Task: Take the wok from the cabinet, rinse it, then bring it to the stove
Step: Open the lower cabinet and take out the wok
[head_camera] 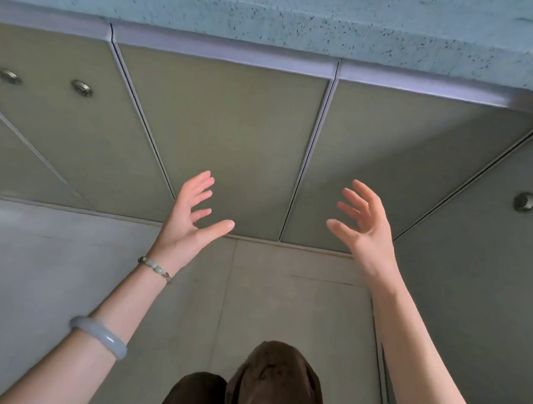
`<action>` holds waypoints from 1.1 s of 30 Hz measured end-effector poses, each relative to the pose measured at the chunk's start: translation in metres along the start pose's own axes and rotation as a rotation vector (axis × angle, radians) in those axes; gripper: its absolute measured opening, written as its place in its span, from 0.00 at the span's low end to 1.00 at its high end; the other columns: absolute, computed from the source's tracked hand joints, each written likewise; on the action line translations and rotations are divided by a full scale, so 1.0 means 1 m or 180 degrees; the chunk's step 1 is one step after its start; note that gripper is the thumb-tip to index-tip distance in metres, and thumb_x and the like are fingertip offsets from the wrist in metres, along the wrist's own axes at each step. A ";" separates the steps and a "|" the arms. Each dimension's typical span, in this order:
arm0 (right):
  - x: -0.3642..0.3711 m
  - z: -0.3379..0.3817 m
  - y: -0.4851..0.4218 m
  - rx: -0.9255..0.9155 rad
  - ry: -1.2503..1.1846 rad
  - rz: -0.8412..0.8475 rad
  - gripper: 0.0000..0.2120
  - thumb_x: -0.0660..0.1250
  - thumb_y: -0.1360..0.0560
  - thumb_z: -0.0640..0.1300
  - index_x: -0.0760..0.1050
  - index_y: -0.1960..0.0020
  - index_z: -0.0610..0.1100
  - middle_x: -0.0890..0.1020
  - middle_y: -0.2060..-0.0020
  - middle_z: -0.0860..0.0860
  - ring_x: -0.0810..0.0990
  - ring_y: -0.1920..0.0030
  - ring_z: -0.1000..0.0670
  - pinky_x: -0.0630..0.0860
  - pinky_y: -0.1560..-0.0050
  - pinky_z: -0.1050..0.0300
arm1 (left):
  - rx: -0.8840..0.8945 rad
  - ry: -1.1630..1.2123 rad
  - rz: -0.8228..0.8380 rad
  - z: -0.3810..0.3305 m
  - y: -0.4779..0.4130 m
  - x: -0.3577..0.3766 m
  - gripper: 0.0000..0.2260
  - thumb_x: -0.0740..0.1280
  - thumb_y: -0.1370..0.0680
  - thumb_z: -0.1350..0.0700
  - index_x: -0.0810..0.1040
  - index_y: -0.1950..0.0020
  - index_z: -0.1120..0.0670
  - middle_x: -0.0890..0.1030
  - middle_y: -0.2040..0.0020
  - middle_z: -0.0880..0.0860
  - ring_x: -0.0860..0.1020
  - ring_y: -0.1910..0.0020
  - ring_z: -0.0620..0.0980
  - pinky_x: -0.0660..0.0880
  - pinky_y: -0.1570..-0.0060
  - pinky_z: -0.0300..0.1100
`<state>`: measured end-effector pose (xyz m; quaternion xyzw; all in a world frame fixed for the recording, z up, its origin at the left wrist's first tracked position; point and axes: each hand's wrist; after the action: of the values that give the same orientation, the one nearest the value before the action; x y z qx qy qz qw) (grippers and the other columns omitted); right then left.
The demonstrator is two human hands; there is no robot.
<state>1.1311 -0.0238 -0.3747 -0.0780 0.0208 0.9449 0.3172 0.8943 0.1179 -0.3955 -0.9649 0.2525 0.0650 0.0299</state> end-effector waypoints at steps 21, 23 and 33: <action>0.006 0.046 -0.079 -0.1165 0.0186 -0.0185 0.31 0.69 0.34 0.38 0.66 0.33 0.52 0.74 0.37 0.51 0.75 0.39 0.55 0.76 0.45 0.60 | 0.0492 0.0523 0.0379 -0.077 -0.122 0.054 0.29 0.71 0.33 0.55 0.68 0.33 0.51 0.74 0.35 0.50 0.72 0.36 0.46 0.69 0.36 0.43; 0.005 0.058 -0.088 -0.1280 0.0262 -0.0231 0.30 0.69 0.32 0.36 0.66 0.33 0.51 0.74 0.36 0.51 0.74 0.38 0.55 0.75 0.42 0.58 | 0.0261 0.1084 0.0481 -0.096 -0.134 0.064 0.25 0.67 0.26 0.61 0.66 0.30 0.56 0.73 0.32 0.54 0.71 0.35 0.49 0.69 0.35 0.47; -0.002 0.080 -0.109 -0.1561 0.0589 -0.0261 0.29 0.67 0.30 0.32 0.68 0.34 0.51 0.74 0.37 0.55 0.73 0.38 0.56 0.72 0.41 0.58 | -0.0400 0.2844 0.0732 -0.130 -0.157 0.103 0.23 0.57 0.21 0.68 0.61 0.26 0.59 0.69 0.29 0.56 0.67 0.30 0.52 0.67 0.33 0.49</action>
<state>1.1878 0.0690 -0.2940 -0.2394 -0.1830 0.8969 0.3236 1.0747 0.1934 -0.2772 -0.8641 0.3416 -0.3389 -0.1477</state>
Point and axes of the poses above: each hand's wrist, its own y-axis away from the middle knuckle, its own x-axis out of the palm, z = x × y
